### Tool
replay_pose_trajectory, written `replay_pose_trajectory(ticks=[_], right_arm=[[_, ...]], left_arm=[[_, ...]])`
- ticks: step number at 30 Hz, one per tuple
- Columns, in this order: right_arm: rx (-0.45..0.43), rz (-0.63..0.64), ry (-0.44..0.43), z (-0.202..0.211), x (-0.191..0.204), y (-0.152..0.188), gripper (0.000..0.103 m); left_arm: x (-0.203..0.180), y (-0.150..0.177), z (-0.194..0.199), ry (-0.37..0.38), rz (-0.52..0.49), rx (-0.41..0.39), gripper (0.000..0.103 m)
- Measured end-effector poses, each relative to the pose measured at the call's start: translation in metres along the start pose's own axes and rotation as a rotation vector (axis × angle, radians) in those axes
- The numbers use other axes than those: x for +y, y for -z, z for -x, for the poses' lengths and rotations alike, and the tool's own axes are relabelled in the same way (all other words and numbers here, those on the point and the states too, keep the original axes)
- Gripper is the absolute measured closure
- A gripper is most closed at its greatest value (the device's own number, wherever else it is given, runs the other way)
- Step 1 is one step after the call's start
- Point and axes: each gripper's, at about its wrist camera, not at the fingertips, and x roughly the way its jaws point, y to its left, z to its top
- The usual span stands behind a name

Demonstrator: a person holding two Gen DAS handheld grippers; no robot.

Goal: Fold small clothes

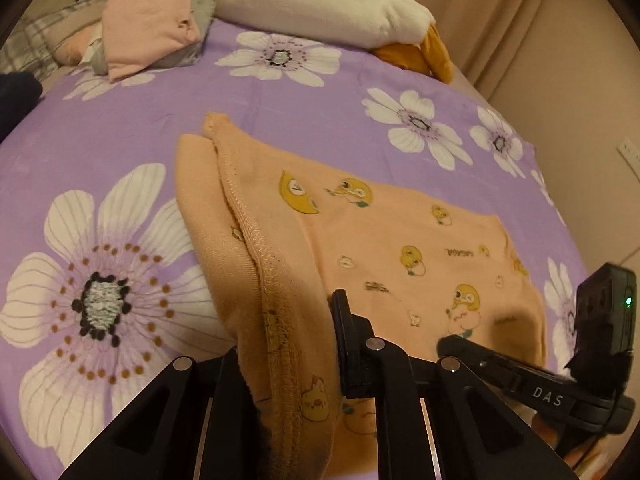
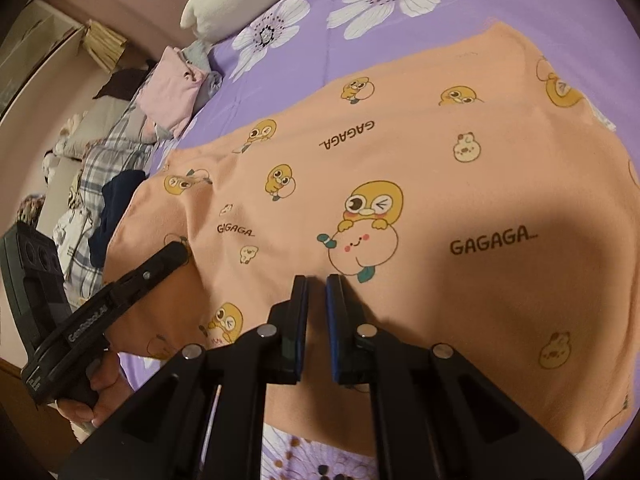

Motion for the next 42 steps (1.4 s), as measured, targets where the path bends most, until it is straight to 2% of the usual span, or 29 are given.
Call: replay_pose_trajectory(ticks=[6,12,15,18,20,22,24,27,28,29,30,32,34,36,37,39,40,42], right_arm=[[0.009,0.041,-0.025,-0.002,-0.003,-0.002,0.095],[-0.007,0.080,0.005,-0.004,0.004,-0.001,0.095],[-0.016,0.082,0.014,-0.005,0.004,-0.001,0.095],[-0.018,0.062,-0.005,-0.004,0.000,-0.003,0.094],[-0.003,0.005,-0.051,-0.003,-0.009,-0.005,0.094],[0.003,-0.093,-0.108,0.002,-0.023,-0.010,0.094],[-0.032,-0.225,-0.143,0.014,-0.048,-0.015,0.092],[-0.104,-0.367,-0.160,0.034,-0.083,-0.018,0.091],[-0.123,-0.393,-0.164,0.040,-0.090,-0.018,0.091],[-0.142,-0.421,-0.176,0.045,-0.097,-0.017,0.091],[-0.152,-0.450,-0.197,0.048,-0.104,-0.017,0.091],[-0.152,-0.503,-0.246,0.050,-0.112,-0.015,0.090],[-0.142,-0.493,-0.246,0.049,-0.109,-0.015,0.086],[-0.127,-0.460,-0.226,0.048,-0.102,-0.018,0.084],[-0.122,-0.446,-0.233,0.047,-0.099,-0.018,0.082],[-0.109,-0.447,-0.263,0.043,-0.098,-0.017,0.078],[-0.103,-0.456,-0.283,0.042,-0.100,-0.017,0.076],[-0.106,-0.465,-0.336,0.042,-0.103,-0.016,0.070]], left_arm=[[-0.010,0.002,-0.003,-0.073,-0.081,-0.014,0.090],[-0.008,0.003,-0.001,-0.073,-0.098,0.001,0.090],[-0.001,0.000,-0.003,-0.019,-0.036,0.029,0.090],[0.010,-0.007,-0.005,0.065,0.042,0.071,0.090],[0.011,-0.013,-0.002,0.118,0.089,0.076,0.090],[0.002,-0.020,0.002,0.149,0.094,0.070,0.090],[-0.024,-0.025,0.006,0.151,0.030,0.051,0.090],[-0.080,-0.020,-0.002,0.102,-0.104,0.068,0.089],[-0.093,-0.016,-0.010,0.091,-0.135,0.091,0.085],[-0.101,-0.012,-0.017,0.096,-0.155,0.119,0.070],[-0.107,-0.008,-0.023,0.112,-0.167,0.156,0.057],[-0.117,0.005,-0.025,0.195,-0.175,0.237,0.055],[-0.126,0.012,-0.011,0.333,-0.197,0.290,0.055],[-0.125,0.011,0.005,0.439,-0.195,0.310,0.051],[-0.116,0.009,0.016,0.477,-0.159,0.291,0.049],[-0.097,0.008,0.028,0.441,-0.096,0.219,0.040],[-0.082,0.009,0.034,0.367,-0.063,0.157,0.039],[-0.059,0.016,0.036,0.272,-0.029,0.113,0.039]])
